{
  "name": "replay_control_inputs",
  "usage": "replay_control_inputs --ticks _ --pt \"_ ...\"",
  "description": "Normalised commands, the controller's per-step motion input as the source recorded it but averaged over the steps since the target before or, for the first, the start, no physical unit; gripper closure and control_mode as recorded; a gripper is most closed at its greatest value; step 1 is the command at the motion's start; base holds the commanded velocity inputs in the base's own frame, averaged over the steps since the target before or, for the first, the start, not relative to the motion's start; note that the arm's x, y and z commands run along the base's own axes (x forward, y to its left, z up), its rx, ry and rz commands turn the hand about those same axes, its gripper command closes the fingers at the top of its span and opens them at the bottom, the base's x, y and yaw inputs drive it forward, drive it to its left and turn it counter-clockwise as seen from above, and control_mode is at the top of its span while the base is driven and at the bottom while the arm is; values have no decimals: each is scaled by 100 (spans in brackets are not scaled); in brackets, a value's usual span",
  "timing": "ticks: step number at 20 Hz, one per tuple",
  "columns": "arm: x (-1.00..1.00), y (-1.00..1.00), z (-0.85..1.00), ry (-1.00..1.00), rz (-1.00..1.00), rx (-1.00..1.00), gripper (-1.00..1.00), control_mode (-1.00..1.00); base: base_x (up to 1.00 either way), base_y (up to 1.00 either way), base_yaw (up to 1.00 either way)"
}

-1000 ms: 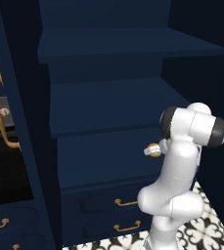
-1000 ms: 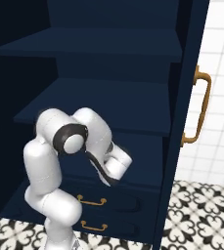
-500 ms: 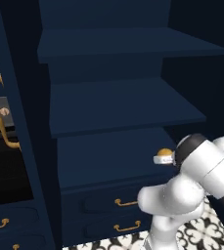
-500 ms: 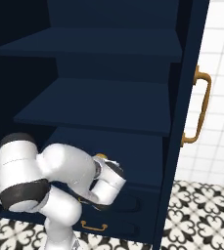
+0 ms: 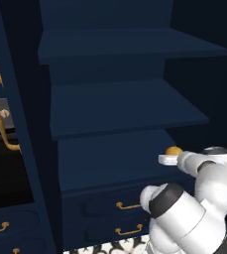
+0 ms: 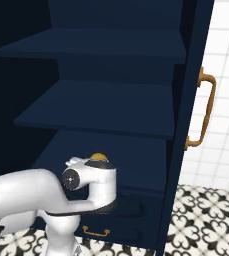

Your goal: Open the cabinet, pick up the bread from the cabinet and place it in the basket. Then move the basket to the dining counter.

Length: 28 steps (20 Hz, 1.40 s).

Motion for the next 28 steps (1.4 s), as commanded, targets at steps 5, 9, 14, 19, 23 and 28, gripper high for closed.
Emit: replay_control_inputs --ticks 5,9,14,19,23,28 --pt "-22 -1 100 0 -9 0 100 -100 0 0 0" --pt "-27 6 100 -3 -2 0 100 -100 0 0 0" --pt "-27 27 100 -18 10 17 100 -100 0 0 0" --pt "-45 16 100 -21 21 31 100 -100 0 0 0" --pt "-32 29 100 -15 22 32 100 -100 0 0 0" --pt "-24 41 100 -13 21 33 100 -100 0 0 0"
